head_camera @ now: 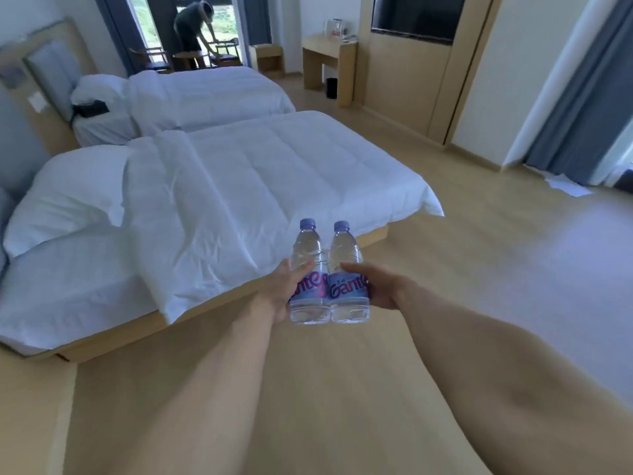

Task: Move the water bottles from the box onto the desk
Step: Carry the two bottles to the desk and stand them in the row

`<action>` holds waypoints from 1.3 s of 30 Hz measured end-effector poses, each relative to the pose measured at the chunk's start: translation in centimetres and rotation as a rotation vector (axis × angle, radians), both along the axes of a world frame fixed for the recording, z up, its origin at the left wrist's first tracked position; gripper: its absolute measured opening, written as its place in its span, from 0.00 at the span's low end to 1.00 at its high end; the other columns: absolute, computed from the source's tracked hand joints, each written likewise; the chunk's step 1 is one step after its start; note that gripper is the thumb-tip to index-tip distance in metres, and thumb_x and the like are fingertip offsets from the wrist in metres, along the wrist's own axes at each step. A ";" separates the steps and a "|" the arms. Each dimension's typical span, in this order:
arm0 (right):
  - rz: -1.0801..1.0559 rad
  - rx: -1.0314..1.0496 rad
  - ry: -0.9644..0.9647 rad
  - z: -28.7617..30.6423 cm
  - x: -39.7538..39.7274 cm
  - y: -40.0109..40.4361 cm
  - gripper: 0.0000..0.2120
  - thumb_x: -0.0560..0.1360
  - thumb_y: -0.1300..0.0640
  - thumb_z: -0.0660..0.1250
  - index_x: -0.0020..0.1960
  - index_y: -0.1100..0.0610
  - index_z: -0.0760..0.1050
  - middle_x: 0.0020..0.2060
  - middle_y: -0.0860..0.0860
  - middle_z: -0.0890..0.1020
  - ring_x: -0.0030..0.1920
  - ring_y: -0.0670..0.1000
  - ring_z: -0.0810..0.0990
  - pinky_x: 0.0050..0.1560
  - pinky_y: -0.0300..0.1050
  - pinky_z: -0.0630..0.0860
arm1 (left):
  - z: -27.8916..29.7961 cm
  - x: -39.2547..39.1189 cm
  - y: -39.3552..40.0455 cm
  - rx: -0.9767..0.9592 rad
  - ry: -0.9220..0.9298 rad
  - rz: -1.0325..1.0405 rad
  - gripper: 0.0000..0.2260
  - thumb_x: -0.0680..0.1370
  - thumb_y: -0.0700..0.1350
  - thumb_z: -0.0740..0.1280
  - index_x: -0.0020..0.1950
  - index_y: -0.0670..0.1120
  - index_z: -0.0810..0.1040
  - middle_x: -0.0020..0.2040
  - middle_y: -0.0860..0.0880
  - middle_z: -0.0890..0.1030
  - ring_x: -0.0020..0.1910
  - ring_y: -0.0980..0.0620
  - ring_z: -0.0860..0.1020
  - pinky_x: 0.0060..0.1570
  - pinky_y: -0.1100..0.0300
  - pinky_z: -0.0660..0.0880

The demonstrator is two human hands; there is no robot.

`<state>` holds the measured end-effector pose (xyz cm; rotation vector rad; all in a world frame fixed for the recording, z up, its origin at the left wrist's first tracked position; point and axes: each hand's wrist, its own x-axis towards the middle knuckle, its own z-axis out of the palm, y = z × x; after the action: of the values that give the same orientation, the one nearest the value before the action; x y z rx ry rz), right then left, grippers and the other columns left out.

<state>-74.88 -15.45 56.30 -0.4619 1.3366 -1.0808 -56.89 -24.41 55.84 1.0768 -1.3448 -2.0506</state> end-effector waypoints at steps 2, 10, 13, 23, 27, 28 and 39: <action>-0.050 0.006 -0.004 -0.2 -3.7 2.0 0.25 0.79 0.56 0.67 0.71 0.67 0.69 0.56 0.64 0.80 0.47 0.58 0.83 0.46 0.51 0.81 | -0.1 -4.2 1.2 0.007 0.001 -0.047 0.24 0.82 0.47 0.68 0.72 0.35 0.67 0.65 0.29 0.76 0.62 0.29 0.78 0.60 0.33 0.76; -0.253 0.016 -0.011 -0.4 -16.1 9.0 0.20 0.78 0.56 0.69 0.66 0.66 0.73 0.50 0.63 0.83 0.44 0.58 0.84 0.41 0.49 0.82 | 0.3 -18.3 5.7 0.004 -0.016 -0.230 0.21 0.81 0.44 0.69 0.71 0.40 0.68 0.62 0.31 0.79 0.59 0.29 0.79 0.58 0.32 0.76; -0.324 0.020 -0.007 -0.4 -19.4 11.2 0.21 0.78 0.56 0.69 0.66 0.66 0.73 0.52 0.64 0.82 0.46 0.59 0.83 0.45 0.51 0.81 | 0.6 -22.4 6.7 -0.026 -0.007 -0.311 0.19 0.81 0.42 0.68 0.71 0.41 0.70 0.63 0.32 0.79 0.60 0.30 0.79 0.60 0.32 0.76; -0.525 0.117 0.151 -1.4 -29.1 14.4 0.17 0.74 0.50 0.73 0.60 0.54 0.77 0.49 0.55 0.83 0.50 0.55 0.82 0.57 0.56 0.81 | 0.4 -34.6 6.5 -0.115 -0.135 -0.545 0.18 0.79 0.49 0.71 0.67 0.49 0.72 0.60 0.39 0.82 0.58 0.37 0.82 0.62 0.31 0.74; -0.596 0.107 0.152 -1.9 -33.5 13.4 0.16 0.74 0.51 0.74 0.60 0.53 0.77 0.50 0.55 0.83 0.51 0.54 0.82 0.48 0.51 0.81 | -0.2 -40.1 4.5 -0.096 -0.120 -0.610 0.21 0.79 0.47 0.71 0.70 0.43 0.72 0.64 0.36 0.80 0.61 0.34 0.80 0.61 0.31 0.74; -0.606 0.109 0.156 -2.0 -34.7 12.9 0.17 0.74 0.51 0.74 0.60 0.53 0.77 0.50 0.55 0.83 0.51 0.54 0.82 0.47 0.50 0.81 | -0.5 -41.6 3.7 -0.093 -0.125 -0.620 0.21 0.79 0.46 0.71 0.70 0.43 0.72 0.64 0.36 0.80 0.62 0.34 0.80 0.61 0.31 0.75; -0.713 0.134 0.172 -1.4 -49.2 3.0 0.17 0.75 0.52 0.74 0.61 0.57 0.79 0.49 0.56 0.83 0.48 0.55 0.83 0.46 0.49 0.80 | -0.7 -58.4 -8.3 -0.072 -0.124 -0.761 0.19 0.79 0.47 0.71 0.68 0.43 0.74 0.58 0.39 0.82 0.56 0.40 0.82 0.55 0.41 0.79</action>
<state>-124.12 -12.43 54.95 0.0435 1.7754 -1.5375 -115.34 -32.69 55.12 0.7225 -2.1126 -2.4316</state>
